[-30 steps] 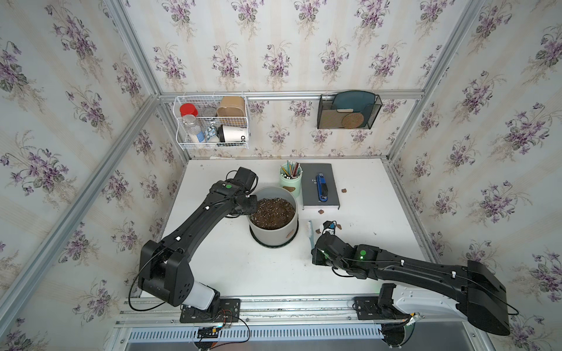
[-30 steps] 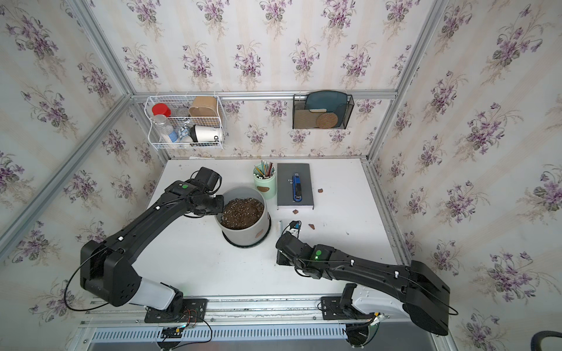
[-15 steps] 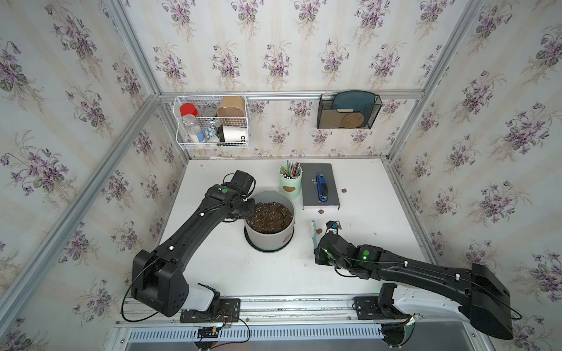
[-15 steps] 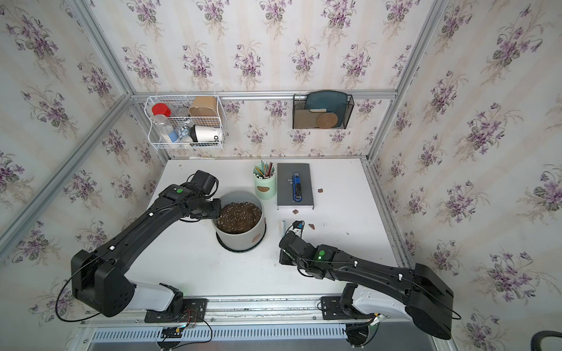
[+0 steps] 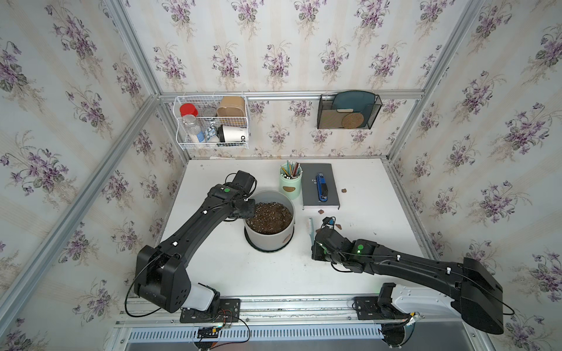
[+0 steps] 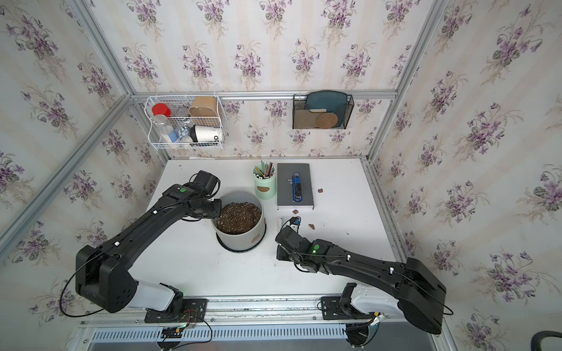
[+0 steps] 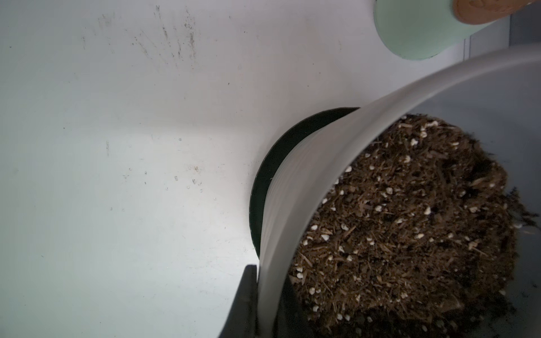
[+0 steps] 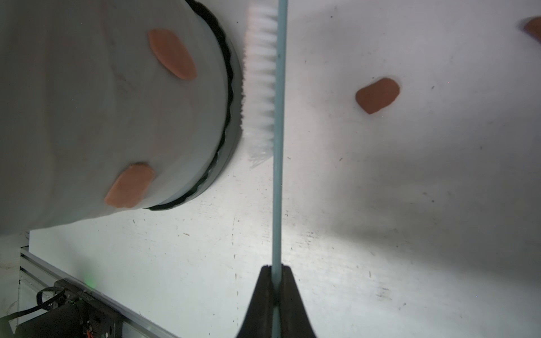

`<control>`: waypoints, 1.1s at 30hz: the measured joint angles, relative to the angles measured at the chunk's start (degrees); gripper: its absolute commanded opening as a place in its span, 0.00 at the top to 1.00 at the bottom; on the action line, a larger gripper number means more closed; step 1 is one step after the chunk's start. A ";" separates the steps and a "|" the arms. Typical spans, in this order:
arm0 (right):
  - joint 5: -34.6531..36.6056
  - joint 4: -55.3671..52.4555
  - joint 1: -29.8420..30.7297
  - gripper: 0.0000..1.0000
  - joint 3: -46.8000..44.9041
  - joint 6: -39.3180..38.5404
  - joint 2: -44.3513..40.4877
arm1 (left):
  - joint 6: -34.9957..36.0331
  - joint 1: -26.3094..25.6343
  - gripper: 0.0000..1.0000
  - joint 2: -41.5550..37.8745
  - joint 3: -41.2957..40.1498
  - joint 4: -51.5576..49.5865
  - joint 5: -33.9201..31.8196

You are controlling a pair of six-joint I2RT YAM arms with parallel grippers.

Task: Scrub the dried mud off the ceramic pot
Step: Brush off the soil from the pot.

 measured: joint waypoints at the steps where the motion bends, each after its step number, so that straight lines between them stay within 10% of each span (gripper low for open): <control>1: 0.02 -0.02 -0.02 1.00 0.11 -0.02 0.00 | 0.17 0.00 0.98 -0.31 -0.39 0.44 0.11; 33: -8.74 5.73 -3.65 1.00 3.21 -4.26 11.54 | 2.95 0.13 1.00 -1.75 -3.06 4.76 2.29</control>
